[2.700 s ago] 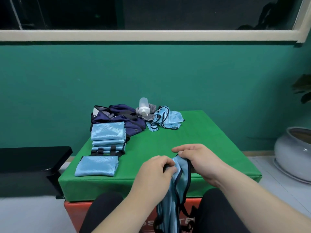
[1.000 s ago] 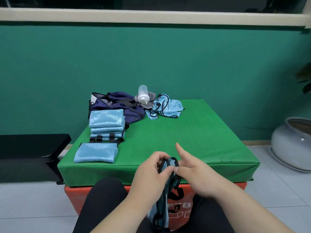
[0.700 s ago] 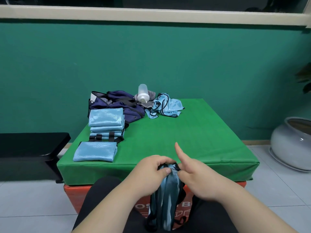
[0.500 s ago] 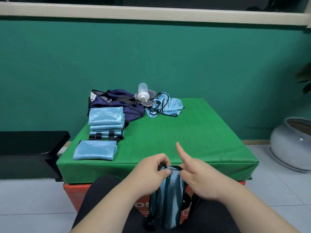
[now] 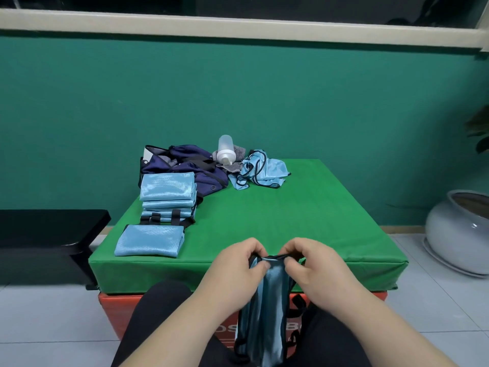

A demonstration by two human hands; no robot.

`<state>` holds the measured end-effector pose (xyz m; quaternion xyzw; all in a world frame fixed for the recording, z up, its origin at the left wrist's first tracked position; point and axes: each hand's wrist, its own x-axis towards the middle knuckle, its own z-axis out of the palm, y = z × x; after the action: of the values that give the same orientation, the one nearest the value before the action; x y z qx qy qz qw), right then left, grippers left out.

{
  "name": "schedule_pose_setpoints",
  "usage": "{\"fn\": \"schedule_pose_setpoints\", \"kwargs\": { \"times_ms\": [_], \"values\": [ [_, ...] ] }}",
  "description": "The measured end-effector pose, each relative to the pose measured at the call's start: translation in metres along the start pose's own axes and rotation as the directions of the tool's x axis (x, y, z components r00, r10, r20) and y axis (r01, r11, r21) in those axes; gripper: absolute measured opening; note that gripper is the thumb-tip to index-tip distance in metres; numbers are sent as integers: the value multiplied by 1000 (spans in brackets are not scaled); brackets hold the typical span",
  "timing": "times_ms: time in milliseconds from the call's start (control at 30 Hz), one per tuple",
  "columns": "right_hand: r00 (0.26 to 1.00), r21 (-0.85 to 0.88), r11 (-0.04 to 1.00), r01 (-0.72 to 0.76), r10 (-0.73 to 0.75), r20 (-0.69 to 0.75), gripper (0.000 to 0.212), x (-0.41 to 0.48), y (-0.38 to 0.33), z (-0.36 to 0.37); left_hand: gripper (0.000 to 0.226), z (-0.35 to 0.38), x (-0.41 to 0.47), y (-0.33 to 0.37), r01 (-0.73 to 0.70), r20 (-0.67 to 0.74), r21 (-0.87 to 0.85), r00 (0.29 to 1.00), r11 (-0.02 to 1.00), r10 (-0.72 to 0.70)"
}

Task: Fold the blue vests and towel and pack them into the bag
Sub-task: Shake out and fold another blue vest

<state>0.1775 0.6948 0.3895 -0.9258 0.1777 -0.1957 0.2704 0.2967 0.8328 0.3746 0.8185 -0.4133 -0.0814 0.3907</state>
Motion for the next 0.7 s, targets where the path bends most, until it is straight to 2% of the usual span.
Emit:
{"fn": "schedule_pose_setpoints", "kwargs": {
  "times_ms": [100, 233, 400, 500, 600, 700],
  "values": [
    [998, -3, 999, 45, -45, -42, 20, 8, -1, -8, 9, -8, 6, 3, -22, -11, 11, 1000, 1000, 22],
    [996, -24, 999, 32, -34, -88, 22, 30, -2, -39, 13, -44, 28, 6, -30, -59, 92, 998, 995, 35],
    [985, -101, 995, -25, 8, -171, 19, 70, 7, -106, 25, -121, 66, 8, 21, -240, 267, 970, 964, 45],
    [958, -118, 989, -87, 51, -283, 21, 86, 16, -152, 25, -166, 80, 7, 95, -338, 409, 940, 908, 54],
    [922, -89, 986, -144, 101, -373, 21, 94, 21, -192, 21, -203, 88, 5, 142, -435, 359, 900, 923, 30],
    [913, -67, 985, -156, 118, -390, 20, 98, 19, -215, 23, -225, 94, 14, 130, -455, 335, 889, 933, 40]
  ]
}}
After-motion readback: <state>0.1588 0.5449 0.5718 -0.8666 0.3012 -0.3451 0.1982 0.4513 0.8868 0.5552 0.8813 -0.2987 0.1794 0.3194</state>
